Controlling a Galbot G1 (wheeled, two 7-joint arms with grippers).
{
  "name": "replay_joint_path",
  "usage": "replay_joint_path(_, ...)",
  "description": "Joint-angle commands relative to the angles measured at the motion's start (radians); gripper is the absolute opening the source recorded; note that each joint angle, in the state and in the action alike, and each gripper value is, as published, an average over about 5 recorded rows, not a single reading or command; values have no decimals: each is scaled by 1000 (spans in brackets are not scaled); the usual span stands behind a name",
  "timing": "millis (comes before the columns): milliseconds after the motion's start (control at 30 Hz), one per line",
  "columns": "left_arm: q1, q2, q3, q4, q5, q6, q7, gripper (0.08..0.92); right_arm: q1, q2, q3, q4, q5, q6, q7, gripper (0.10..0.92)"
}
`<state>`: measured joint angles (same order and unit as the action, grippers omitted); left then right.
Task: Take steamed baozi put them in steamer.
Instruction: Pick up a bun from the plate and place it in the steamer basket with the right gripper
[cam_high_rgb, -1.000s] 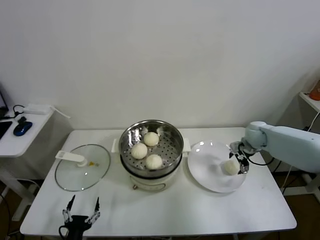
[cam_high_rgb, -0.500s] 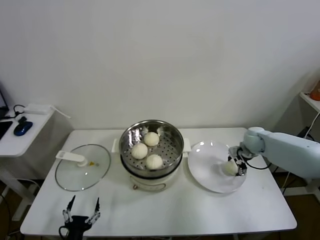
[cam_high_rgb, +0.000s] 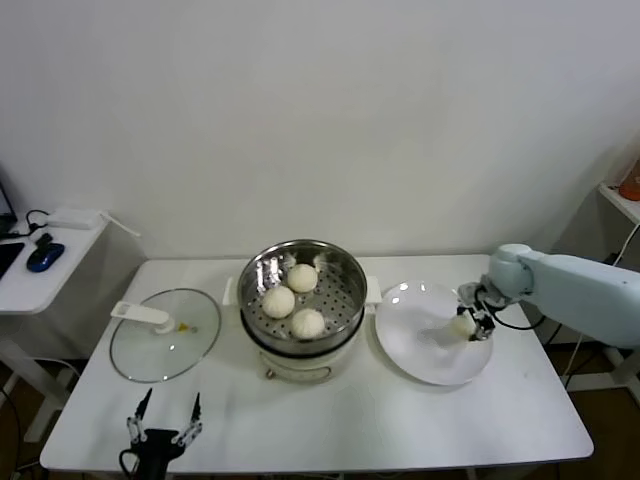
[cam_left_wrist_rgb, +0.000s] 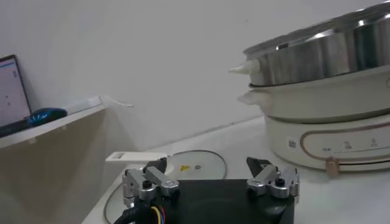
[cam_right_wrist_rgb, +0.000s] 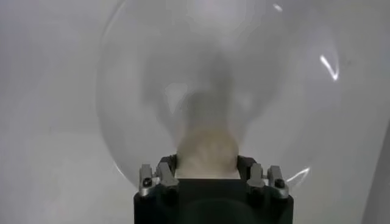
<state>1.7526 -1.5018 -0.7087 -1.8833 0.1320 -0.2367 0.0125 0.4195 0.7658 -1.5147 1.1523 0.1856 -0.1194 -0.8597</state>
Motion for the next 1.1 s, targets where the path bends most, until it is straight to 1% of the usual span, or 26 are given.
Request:
replay_joint_path(33,0,6,5,-2,-1,-2,0,823,446,48,-356,150,333,-51,-6,653)
replay_joint_path(133,0,11,9,-4,-6,-1,1,823,601,87,-440,228,436,-76,-10,653)
replay_joint_path(267,-2,17,15,-1,-9,-1,2,823,756,133,-476,329,579,-123,-15,653)
replay_joint_path(367,-3,19,25,-7,-11,-1,2,823,803,161,-454,383,662,-159,-8,653)
replay_joint_path(500,-3,22,39,-18,-11,2,4,823,802,204,-390,418,720,-210,20,653)
replay_joint_path(767,0,29,35,-28,-15,4,5,823,669,294,-260,394,757,-285,73,652)
replay_joint_path(1100,-10,25,27,-26,-17,14,8,823,464,391,-159,282,675,-319,101,653)
